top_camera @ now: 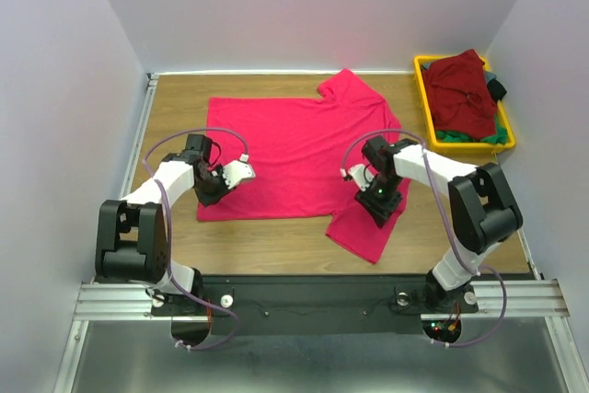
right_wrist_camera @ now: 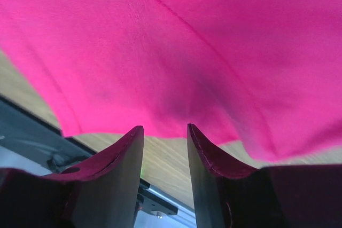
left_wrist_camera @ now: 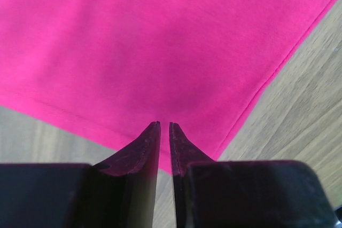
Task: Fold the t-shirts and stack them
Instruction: Flatten the tshirt out
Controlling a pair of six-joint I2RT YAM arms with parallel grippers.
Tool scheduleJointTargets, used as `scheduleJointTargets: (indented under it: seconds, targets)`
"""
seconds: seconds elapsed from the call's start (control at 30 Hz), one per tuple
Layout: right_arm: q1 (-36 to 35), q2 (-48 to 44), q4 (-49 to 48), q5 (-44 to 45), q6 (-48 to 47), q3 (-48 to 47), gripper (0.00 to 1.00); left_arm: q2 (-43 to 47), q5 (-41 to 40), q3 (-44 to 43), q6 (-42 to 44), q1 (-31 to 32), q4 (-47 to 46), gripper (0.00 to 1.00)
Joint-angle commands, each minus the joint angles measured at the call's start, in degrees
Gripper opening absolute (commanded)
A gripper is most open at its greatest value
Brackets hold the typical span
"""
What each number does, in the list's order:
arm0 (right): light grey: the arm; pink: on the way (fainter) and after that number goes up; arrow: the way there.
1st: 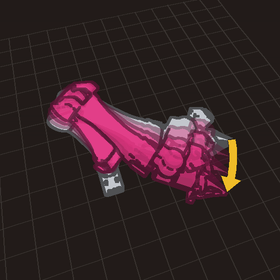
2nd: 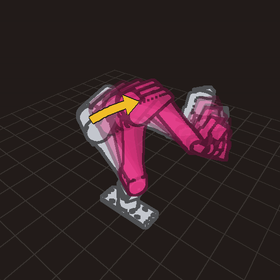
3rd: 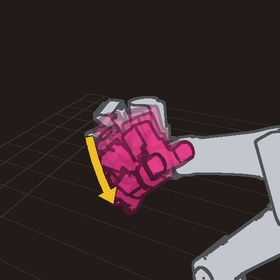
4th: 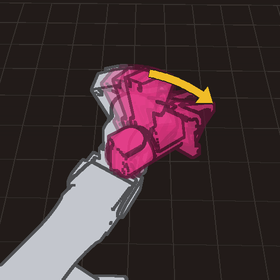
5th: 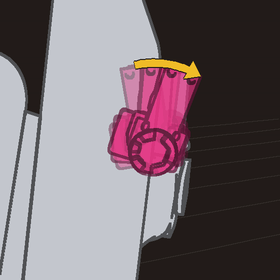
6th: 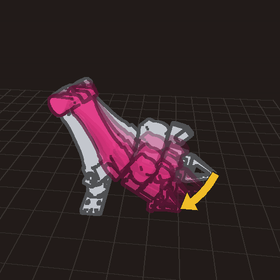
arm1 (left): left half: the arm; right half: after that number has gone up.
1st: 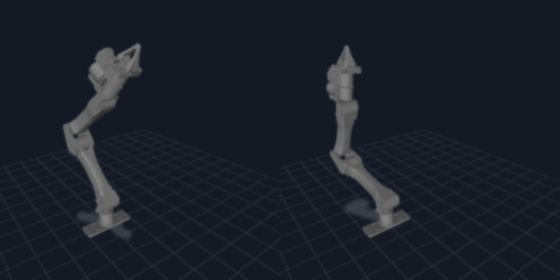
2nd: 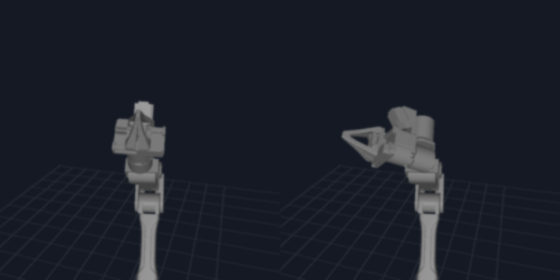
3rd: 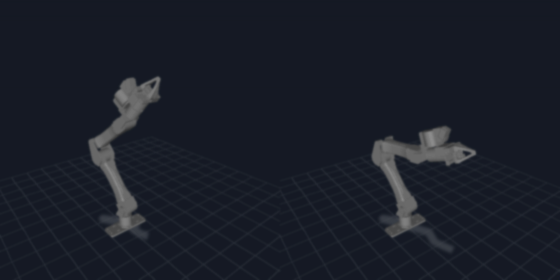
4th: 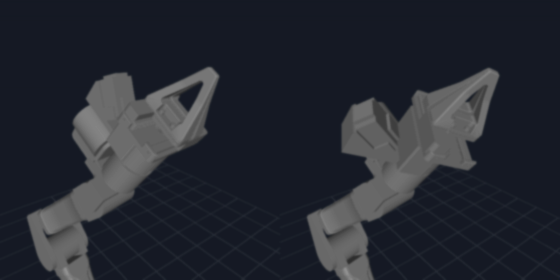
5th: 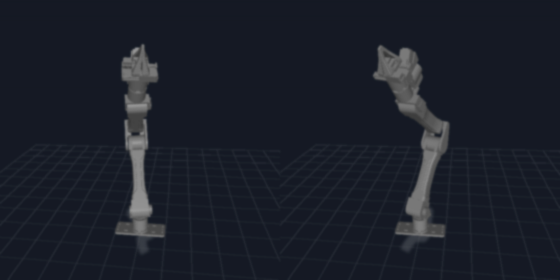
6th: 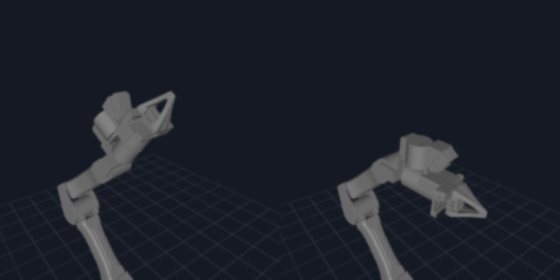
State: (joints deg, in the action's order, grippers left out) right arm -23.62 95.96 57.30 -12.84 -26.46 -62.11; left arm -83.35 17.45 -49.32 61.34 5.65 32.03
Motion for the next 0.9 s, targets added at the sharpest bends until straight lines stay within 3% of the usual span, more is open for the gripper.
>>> scheduleJointTargets:
  seconds: [0.0,0.47,0.63,0.77,0.87]
  targets:
    - [-4.1,1.9,-2.2,4.6,1.1,3.8,0.44,1.6,-4.8,3.1,0.5,0.9,-3.0,0.23]
    - [-19.1,1.2,8.4,-3.3,-1.8,8.4,0.44,10.7,-4.4,13.4,9.0,3.6,7.8,0.14]
    - [-20.4,-2.5,13.4,-8.5,-3.6,4.4,0.46,13.9,-3.0,11.0,11.8,3.4,12.2,0.13]
    - [-16.7,-7.6,12.9,-8.8,-2.5,-8.4,0.53,12.3,6.4,1.0,11.8,0.9,16.8,0.23]
    - [-0.8,-3.9,10.1,-10.9,-2.5,-21.8,0.70,7.6,14.6,-14.0,7.9,-1.1,18.4,0.39]
